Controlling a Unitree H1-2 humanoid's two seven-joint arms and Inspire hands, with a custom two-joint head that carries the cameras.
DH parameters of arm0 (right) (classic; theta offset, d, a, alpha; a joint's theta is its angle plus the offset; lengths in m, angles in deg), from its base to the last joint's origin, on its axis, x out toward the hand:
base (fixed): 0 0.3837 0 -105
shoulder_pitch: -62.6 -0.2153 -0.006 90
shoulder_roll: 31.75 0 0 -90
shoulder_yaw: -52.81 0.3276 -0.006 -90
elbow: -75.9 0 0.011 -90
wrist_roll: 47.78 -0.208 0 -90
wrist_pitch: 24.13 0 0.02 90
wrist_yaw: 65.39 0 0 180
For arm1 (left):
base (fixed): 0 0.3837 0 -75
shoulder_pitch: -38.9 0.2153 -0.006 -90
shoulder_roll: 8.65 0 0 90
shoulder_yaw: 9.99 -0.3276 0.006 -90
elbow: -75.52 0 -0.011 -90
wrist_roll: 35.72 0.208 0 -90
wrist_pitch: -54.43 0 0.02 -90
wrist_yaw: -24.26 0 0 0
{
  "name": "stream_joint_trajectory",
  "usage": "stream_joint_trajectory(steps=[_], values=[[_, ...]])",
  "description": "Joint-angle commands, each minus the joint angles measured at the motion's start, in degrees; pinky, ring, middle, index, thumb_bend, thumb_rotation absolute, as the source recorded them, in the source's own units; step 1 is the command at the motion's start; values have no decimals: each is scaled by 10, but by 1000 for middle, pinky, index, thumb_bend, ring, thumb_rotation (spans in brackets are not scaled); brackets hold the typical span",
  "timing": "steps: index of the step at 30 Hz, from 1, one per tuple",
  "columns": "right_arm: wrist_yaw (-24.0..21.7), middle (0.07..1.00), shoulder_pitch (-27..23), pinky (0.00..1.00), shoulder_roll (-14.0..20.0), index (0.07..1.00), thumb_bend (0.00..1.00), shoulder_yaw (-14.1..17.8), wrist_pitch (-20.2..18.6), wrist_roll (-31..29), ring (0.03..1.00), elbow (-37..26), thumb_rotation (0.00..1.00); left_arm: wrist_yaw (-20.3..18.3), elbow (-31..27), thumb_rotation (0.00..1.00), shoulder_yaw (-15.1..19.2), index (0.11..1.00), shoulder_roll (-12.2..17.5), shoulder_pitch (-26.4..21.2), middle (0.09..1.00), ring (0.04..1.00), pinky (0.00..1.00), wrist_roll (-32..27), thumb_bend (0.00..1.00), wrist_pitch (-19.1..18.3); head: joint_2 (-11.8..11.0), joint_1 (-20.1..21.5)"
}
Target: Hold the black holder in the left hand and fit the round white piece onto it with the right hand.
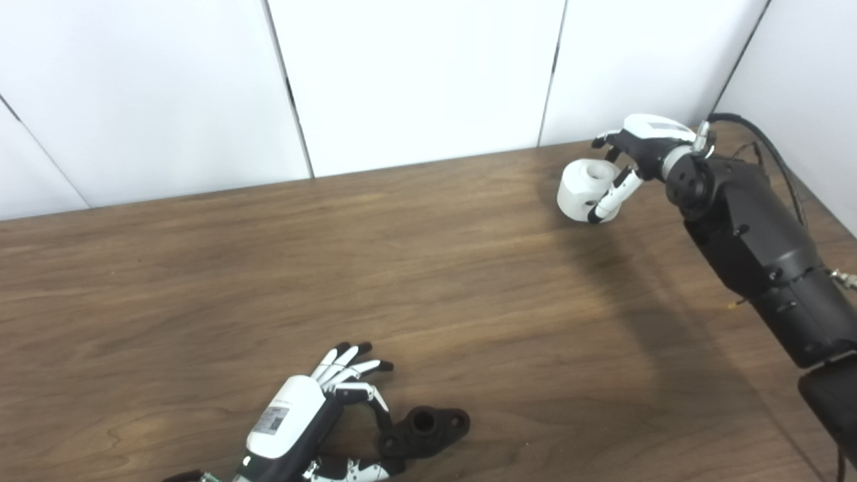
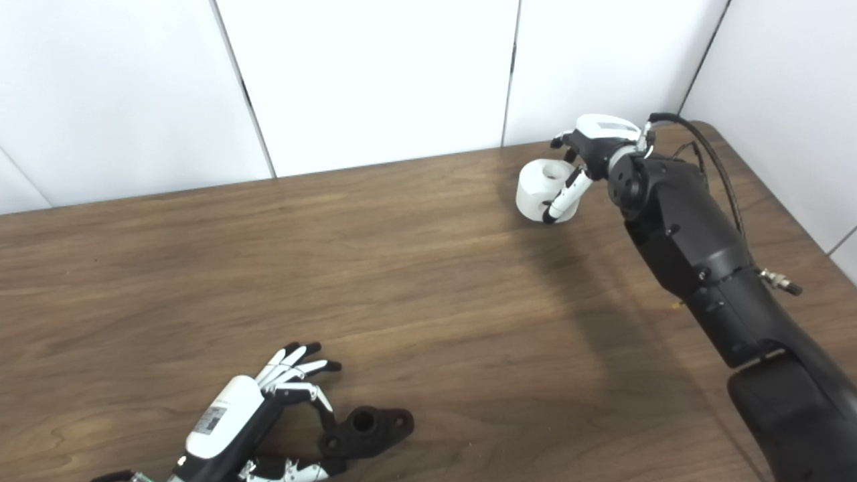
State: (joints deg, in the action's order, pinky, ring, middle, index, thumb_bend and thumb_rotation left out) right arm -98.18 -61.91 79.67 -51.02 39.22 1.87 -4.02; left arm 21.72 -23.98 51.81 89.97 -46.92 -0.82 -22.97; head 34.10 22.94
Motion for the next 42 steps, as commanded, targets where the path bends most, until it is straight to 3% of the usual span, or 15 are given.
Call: stream_joint_trajectory(steps=[1,42], values=[[22,802,-34,1000,14,870,966,3,5,7,951,-11,286,-58,37,58,-26,488,9,35,856,973,1000,43,516,-30,1,0],[21,774,-42,1000,19,802,915,-27,20,6,922,-15,254,-61,23,58,-26,488,5,37,855,973,1000,46,516,-39,11,-3]])
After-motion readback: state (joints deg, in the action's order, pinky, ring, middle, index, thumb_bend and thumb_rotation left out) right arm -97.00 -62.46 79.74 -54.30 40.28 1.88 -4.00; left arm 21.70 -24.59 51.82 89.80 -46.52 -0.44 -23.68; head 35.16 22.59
